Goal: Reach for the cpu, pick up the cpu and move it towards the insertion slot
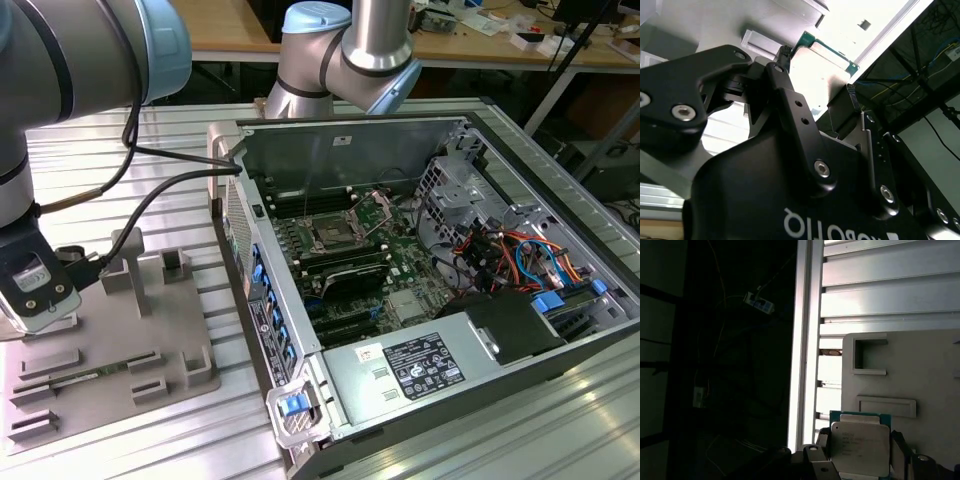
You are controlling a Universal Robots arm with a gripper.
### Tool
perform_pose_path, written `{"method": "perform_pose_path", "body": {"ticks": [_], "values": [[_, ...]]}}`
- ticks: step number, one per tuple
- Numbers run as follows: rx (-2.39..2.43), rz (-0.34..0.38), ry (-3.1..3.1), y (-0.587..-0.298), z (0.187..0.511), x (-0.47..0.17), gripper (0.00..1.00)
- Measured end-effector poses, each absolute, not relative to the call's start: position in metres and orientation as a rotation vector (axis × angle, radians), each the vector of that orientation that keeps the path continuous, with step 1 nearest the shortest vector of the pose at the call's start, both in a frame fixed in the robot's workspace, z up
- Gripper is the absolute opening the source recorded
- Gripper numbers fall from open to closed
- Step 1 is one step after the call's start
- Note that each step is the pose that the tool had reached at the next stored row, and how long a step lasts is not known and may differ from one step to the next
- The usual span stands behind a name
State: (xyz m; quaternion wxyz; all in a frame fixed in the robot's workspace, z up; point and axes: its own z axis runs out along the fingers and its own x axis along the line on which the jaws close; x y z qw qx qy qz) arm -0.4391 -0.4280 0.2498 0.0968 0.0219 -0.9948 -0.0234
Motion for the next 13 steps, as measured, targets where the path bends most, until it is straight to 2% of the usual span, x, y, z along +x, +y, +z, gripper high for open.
{"method": "perform_pose_path", "body": {"ticks": [13], "values": [[0.065,-0.070,-2.942,-0.4282,0.2525,-0.4391,0.55]]}}
